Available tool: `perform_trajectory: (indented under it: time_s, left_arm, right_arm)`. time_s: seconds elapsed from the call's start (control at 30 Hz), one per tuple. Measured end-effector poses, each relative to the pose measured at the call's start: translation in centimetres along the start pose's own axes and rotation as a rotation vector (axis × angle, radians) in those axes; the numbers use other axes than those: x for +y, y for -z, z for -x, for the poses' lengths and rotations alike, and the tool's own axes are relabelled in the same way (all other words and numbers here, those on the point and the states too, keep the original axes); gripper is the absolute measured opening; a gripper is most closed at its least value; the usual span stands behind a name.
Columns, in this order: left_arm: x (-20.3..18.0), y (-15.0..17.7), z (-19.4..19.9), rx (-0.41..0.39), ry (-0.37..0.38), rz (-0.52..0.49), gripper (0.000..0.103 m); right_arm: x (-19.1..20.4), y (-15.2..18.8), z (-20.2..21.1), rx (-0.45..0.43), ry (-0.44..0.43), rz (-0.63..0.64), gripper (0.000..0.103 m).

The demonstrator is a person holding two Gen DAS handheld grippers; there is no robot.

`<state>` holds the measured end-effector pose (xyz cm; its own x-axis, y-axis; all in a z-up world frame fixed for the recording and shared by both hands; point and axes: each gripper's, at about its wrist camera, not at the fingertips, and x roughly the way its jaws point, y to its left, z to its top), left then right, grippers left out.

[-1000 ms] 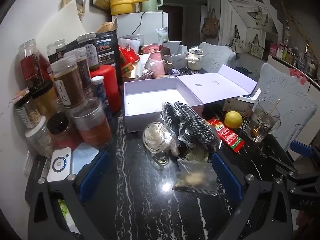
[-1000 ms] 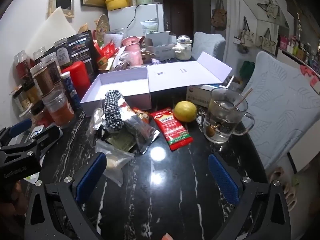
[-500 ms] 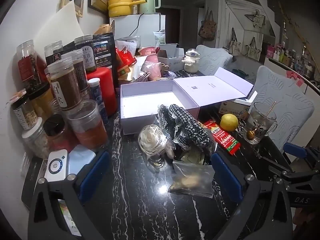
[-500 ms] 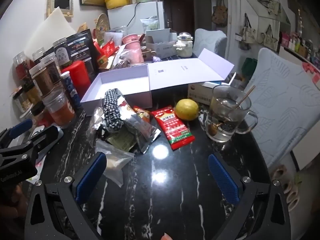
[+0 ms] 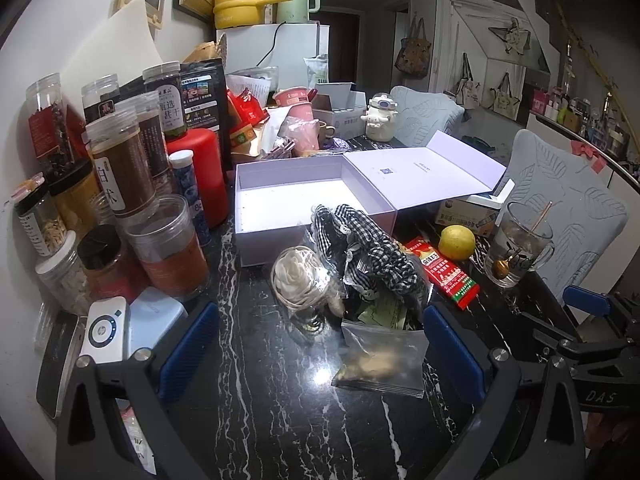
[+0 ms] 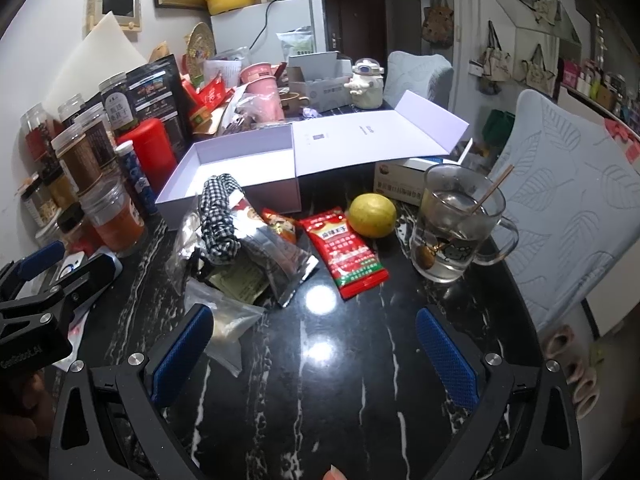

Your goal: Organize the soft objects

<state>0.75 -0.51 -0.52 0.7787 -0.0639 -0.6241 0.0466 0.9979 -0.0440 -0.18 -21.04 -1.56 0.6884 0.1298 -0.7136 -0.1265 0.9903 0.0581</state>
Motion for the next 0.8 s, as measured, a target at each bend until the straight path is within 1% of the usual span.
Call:
perform_trajectory:
  time_s: [0.43,0.8]
  left_arm:
    - [-0.29,0.08,-0.48,0.005,-0.008,-0.016,0.103]
    - [-0.45,0.12,-0.77,0.017,-0.005,-0.008,0.103]
  right_arm:
    - [-0.15,0.06,-0.49,0.004,0.006,0.002,0.103]
    - [-0.26,0.09,-0.62,0.002,0.016,0.005,0.103]
